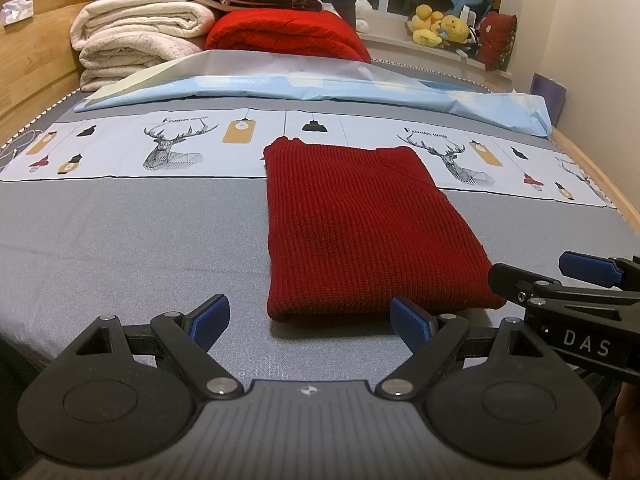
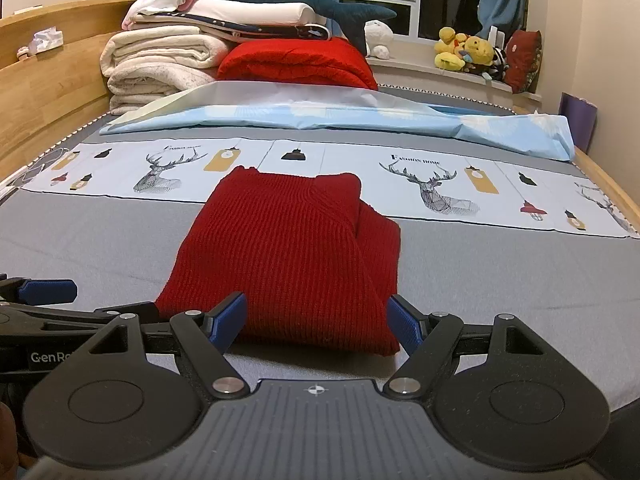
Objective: Fold small clothes
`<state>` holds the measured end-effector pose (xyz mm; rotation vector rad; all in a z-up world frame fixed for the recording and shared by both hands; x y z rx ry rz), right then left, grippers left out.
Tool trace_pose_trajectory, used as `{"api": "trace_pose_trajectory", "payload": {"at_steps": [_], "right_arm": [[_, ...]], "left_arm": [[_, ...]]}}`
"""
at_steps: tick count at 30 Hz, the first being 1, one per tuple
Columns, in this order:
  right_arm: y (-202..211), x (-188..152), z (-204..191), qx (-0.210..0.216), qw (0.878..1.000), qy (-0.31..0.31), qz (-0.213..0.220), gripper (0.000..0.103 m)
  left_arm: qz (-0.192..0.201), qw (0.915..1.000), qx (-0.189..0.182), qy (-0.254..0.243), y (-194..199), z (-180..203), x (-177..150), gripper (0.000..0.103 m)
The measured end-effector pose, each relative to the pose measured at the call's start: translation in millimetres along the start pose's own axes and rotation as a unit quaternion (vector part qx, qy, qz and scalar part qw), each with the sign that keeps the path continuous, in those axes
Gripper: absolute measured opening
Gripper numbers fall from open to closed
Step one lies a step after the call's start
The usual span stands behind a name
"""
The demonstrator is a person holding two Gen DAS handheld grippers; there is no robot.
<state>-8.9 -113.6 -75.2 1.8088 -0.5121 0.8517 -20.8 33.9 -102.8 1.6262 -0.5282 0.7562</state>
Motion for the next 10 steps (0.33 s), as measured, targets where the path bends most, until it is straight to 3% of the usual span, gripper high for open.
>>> {"api": "trace_pose_trajectory", "payload": {"at_steps": [10], "right_arm": [[-6.6,-4.5,-0.4,-0.002,1.0,-0.002,-0.003,0.078]], "left_arm": [[0.001,1.0,0.004,-0.003,-0.9,0.8,-0.3,0.091]]}}
Point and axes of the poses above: each gripper's, at about its wrist camera, not at the fingertips, and y roughly against the way its jaws point, z to its right, x to its top, the point moved 3 cm from there along -y, roughly the way its jaws point, and after that the axes turned 11 degrees about x, right-handed, at the moved point
